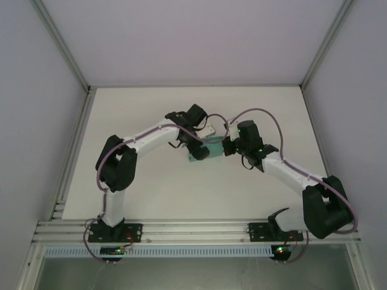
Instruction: Assemble paper box
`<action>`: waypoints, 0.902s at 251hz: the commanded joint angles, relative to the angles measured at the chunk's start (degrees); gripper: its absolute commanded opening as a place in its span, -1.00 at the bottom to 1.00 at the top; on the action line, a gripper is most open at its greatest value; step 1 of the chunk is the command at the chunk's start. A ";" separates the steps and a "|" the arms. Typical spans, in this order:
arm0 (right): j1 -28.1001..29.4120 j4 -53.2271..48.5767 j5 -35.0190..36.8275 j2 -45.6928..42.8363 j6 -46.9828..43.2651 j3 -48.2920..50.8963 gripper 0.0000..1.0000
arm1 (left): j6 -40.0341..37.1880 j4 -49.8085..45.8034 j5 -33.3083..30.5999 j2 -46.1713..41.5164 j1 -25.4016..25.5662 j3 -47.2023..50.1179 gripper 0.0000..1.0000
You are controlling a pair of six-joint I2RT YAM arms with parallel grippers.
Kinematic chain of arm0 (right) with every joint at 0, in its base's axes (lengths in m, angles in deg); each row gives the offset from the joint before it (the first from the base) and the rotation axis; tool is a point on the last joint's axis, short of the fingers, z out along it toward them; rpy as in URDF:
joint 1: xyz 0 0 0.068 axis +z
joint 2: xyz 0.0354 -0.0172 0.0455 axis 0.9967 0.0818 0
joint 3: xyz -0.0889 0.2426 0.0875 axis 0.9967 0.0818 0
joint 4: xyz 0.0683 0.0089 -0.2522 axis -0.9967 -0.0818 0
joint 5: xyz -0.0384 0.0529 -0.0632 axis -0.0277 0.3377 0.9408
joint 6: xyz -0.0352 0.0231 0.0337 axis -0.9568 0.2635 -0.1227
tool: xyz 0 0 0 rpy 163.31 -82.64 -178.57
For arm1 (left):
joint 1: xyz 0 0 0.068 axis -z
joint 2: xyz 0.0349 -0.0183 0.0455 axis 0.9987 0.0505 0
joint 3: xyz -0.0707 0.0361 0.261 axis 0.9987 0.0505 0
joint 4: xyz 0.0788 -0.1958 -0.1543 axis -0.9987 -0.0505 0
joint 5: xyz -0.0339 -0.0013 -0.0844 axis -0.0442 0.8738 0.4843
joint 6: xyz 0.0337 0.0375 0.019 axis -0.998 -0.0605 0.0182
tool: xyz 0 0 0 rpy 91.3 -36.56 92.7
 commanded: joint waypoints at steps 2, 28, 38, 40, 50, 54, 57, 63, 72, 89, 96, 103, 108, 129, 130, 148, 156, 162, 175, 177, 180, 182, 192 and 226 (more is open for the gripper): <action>1.64 -7.15 3.44 1.76 2.21 0.77 -1.00 | 4.84 2.92 -1.86 -7.61 -0.04 2.25 0.99; 2.15 -8.56 4.36 1.17 3.27 0.35 -1.00 | 10.30 3.02 -6.40 -12.38 0.02 6.07 0.99; 2.38 -9.21 5.01 1.17 3.60 -0.10 -1.00 | 12.76 2.69 -7.92 -14.06 0.02 7.38 0.99; 2.47 -9.41 5.19 1.16 3.69 -0.26 -1.00 | 13.21 2.64 -8.14 -14.45 0.02 7.64 0.99; 2.56 -10.12 4.73 1.32 3.82 -0.76 -1.00 | 15.05 2.01 -8.86 -15.97 0.01 8.94 0.99; 2.60 -10.32 4.58 1.42 3.85 -0.97 -1.00 | 15.60 1.93 -8.96 -16.52 0.02 9.55 0.94; 2.63 -10.61 4.57 1.49 3.89 -1.15 -1.00 | 16.01 1.92 -8.97 -16.91 -0.06 9.99 0.89; 2.77 -10.86 4.65 1.71 3.93 -1.43 -1.00 | 16.58 1.94 -9.03 -17.54 -0.07 10.96 0.78; 2.79 -11.25 4.50 1.86 3.95 -1.81 -1.00 | 17.45 1.92 -9.09 -18.35 -0.21 12.15 0.59; 2.79 -12.43 4.70 2.17 3.92 -2.20 -1.00 | 18.93 1.71 -8.39 -18.99 -0.44 13.15 0.27; 2.78 -13.15 3.72 2.30 3.96 -2.48 -1.00 | 19.55 1.20 -7.89 -18.95 -0.51 13.07 0.17; 2.72 -13.22 3.83 2.35 3.95 -2.79 -1.00 | 19.98 0.85 -7.26 -18.95 -0.51 12.98 0.08; 2.72 -12.94 4.31 2.42 3.91 -2.92 -1.00 | 20.01 0.64 -6.77 -18.95 -0.51 12.97 0.02; 2.88 -13.03 3.80 2.78 4.23 -3.70 -1.00 | 19.86 1.23 -5.32 -19.10 -0.51 13.59 -0.07; 2.88 -13.07 3.79 2.80 4.24 -3.76 -1.00 | 19.86 1.23 -5.27 -19.12 -0.51 13.59 -0.07; 2.88 -13.57 3.24 3.68 4.52 -4.52 -1.00 | 19.70 1.82 -4.49 -19.03 -0.51 13.92 -0.11; 2.83 -13.93 3.51 4.10 4.62 -4.94 -1.00 | 19.59 1.77 -4.12 -18.85 -0.51 13.86 -0.15; 2.85 -14.31 3.24 4.33 4.60 -5.18 -1.00 | 19.59 1.73 -4.15 -18.63 -0.51 13.87 -0.17; 2.89 -14.68 2.84 4.64 4.72 -5.33 -1.00 | 19.99 1.38 -4.21 -18.14 -0.65 13.76 -0.21; 2.88 -14.69 2.84 4.67 4.83 -5.32 -1.00 | 19.96 1.21 -4.16 -18.02 -0.61 13.70 -0.21; 2.90 -14.90 2.65 4.68 4.92 -5.42 -1.00 | 20.03 0.98 -4.11 -17.90 -0.62 13.66 -0.21; 2.88 -15.05 2.45 4.74 5.01 -5.41 -1.00 | 20.12 0.89 -4.04 -17.90 -0.62 13.63 -0.21; 2.84 -15.61 1.21 4.87 5.21 -5.62 -1.00 | 20.71 0.61 -3.90 -17.74 -0.60 13.89 -0.18; 2.88 -15.42 2.01 5.72 5.21 -6.33 -1.00 | 21.00 1.57 -3.89 -18.82 -0.89 16.04 -0.15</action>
